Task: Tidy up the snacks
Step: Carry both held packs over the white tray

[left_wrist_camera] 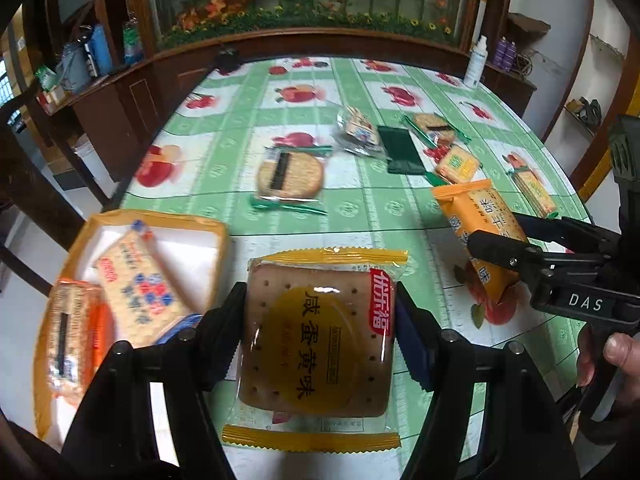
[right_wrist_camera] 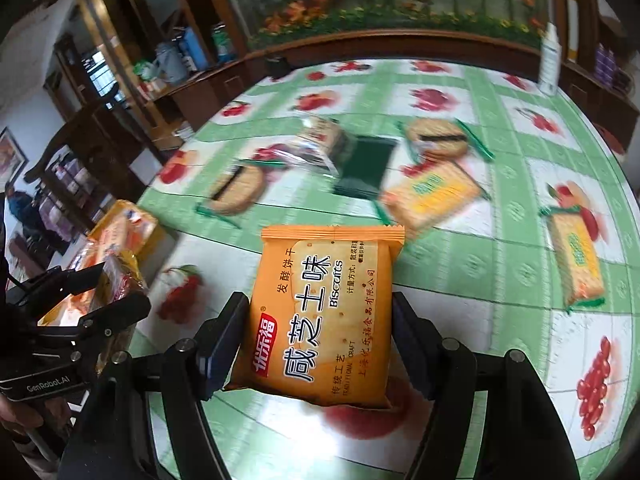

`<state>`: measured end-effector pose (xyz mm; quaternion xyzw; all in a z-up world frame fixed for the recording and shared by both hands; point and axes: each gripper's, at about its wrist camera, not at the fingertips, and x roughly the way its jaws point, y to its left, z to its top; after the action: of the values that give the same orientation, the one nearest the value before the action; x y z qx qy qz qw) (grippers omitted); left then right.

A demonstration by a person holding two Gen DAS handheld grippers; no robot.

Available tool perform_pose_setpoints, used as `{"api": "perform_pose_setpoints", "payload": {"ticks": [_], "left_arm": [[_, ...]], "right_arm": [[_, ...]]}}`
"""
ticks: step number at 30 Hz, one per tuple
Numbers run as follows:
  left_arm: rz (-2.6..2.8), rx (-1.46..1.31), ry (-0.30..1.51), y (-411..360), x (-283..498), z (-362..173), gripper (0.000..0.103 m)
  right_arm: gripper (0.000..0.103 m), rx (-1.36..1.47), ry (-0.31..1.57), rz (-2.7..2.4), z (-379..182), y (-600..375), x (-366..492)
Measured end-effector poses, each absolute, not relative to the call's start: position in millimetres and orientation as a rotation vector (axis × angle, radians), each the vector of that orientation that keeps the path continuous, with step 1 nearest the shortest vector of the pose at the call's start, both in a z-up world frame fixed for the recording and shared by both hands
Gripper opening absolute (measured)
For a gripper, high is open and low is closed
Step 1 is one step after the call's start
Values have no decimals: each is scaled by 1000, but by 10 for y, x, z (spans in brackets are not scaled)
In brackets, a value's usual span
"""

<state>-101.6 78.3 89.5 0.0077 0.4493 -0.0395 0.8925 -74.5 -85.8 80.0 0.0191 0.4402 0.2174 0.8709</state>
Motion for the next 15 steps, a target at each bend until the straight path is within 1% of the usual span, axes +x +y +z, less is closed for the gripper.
{"api": "perform_pose_setpoints", "payload": {"ticks": [15], "left_arm": [[95, -48, 885, 1812, -1264, 1094, 70]], "right_arm": [[71, -87, 862, 640, 1124, 221, -823]]}}
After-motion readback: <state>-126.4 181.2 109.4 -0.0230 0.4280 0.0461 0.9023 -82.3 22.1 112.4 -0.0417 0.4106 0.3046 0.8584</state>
